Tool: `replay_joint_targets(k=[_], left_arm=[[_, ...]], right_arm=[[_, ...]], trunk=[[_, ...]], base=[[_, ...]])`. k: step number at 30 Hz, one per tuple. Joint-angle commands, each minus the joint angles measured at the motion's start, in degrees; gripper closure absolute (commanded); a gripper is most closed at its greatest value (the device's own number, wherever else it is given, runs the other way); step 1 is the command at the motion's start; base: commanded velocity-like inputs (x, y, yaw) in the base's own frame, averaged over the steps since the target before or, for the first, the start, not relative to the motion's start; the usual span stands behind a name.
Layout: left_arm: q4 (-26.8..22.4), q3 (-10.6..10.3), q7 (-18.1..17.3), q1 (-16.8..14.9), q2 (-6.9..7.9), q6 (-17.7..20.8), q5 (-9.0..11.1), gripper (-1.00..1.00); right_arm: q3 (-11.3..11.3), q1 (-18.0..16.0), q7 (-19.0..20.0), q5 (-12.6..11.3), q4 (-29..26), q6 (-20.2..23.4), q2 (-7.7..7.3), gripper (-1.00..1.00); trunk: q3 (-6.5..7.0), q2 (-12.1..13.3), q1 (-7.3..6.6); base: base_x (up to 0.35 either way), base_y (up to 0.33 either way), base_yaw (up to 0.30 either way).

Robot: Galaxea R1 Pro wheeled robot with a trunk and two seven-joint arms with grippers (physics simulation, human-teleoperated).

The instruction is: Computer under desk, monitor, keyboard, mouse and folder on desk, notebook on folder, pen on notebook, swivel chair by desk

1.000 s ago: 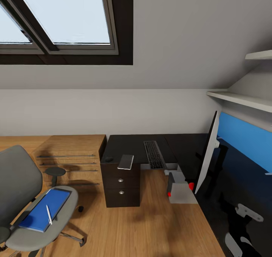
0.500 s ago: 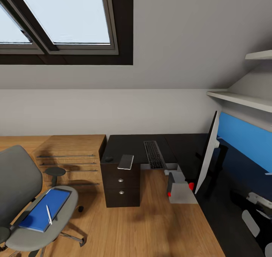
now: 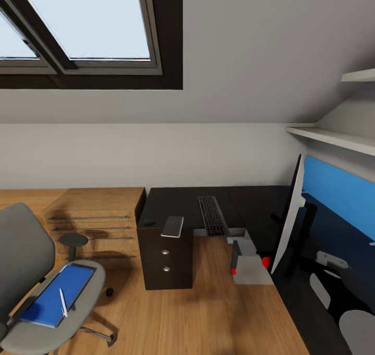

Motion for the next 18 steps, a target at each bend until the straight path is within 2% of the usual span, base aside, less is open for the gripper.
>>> replay_joint_targets(k=[1, 7, 18], left_arm=[[0.02, -0.44, 0.38, -0.08, 0.02, -0.41, 0.59, -1.00], [0.02, -0.45, 0.34, -0.08, 0.03, -0.38, 0.59, -1.00], [0.02, -0.46, 0.24, -0.08, 0.05, -0.29, 0.72, -1.00]], right_arm=[[0.14, -0.04, -0.21, -0.36, -0.12, 0.26, 0.03, -1.00], [0.27, -0.02, -0.21, -0.19, -0.10, 0.17, 0.13, -1.00], [0.38, -0.02, -0.16, -0.10, -0.09, 0.07, 0.17, -1.00]], trunk=[[-0.13, -0.11, 0.04], [-0.13, -0.11, 0.04], [-0.13, -0.11, 0.04]], base=[[0.067, -0.010, 0.000], [0.101, -0.005, 0.000], [0.241, -0.001, 0.000]])
